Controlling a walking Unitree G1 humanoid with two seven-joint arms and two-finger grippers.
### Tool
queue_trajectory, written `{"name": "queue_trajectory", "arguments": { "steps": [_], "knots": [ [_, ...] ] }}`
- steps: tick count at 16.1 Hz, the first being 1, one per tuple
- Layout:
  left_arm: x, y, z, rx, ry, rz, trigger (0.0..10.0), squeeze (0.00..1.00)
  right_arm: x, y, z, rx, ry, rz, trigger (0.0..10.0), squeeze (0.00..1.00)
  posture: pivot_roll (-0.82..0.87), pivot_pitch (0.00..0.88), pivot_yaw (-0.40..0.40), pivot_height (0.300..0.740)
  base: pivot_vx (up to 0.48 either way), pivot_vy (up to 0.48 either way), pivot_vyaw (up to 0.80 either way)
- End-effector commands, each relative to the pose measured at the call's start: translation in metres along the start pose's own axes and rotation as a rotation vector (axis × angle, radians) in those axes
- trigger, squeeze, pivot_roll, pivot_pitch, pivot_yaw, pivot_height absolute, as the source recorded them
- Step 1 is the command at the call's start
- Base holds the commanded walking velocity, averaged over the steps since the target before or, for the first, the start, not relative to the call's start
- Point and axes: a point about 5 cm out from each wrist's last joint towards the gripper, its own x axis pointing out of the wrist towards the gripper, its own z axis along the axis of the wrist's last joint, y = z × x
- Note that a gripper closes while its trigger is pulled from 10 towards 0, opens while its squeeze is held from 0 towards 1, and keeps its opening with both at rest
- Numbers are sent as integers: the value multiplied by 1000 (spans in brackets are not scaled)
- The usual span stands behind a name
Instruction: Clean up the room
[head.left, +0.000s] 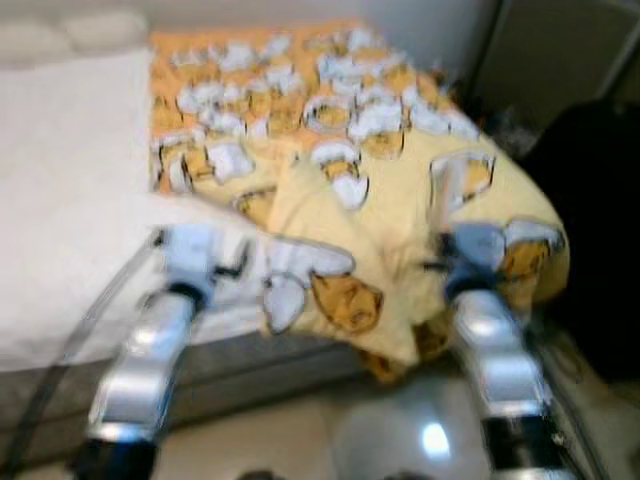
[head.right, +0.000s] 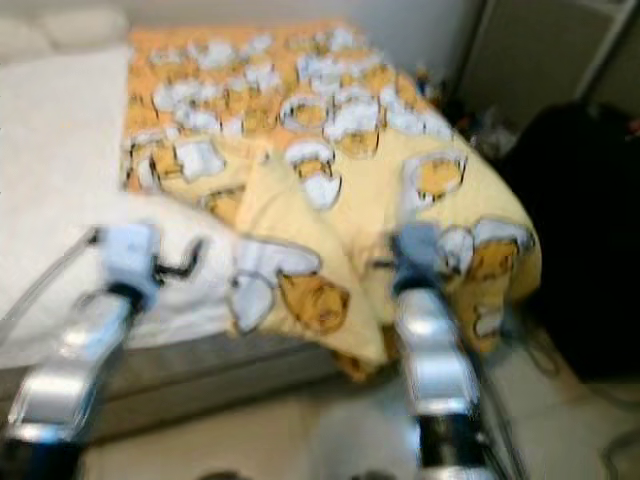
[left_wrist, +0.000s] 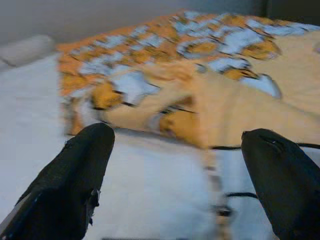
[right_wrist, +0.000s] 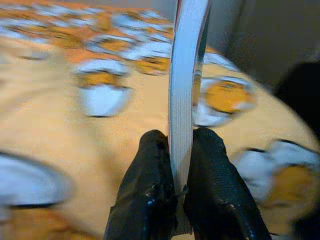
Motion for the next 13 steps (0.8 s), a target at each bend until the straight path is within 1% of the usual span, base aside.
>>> {"name": "queue_trajectory", "arguments": {
  "steps": [1,3,5,13],
  "knots": [
    [4,-8,5,-1,-18,-30,10000,412,4,-2,18,-8,-82,8,10000,0,14,0,38,740,0,480,0],
    [5,-10,5,-1,-19,-34,10000,412,7,-1,22,-12,-99,14,10000,0,13,0,38,740,0,480,0],
    [6,-12,4,-3,-21,-34,10000,412,7,-2,22,-12,-100,15,10000,0,19,0,32,740,0,480,0],
    [6,-9,2,-27,-16,-16,10000,412,6,0,21,-25,-107,26,10000,0,22,0,28,740,0,480,0]
  ]
}}
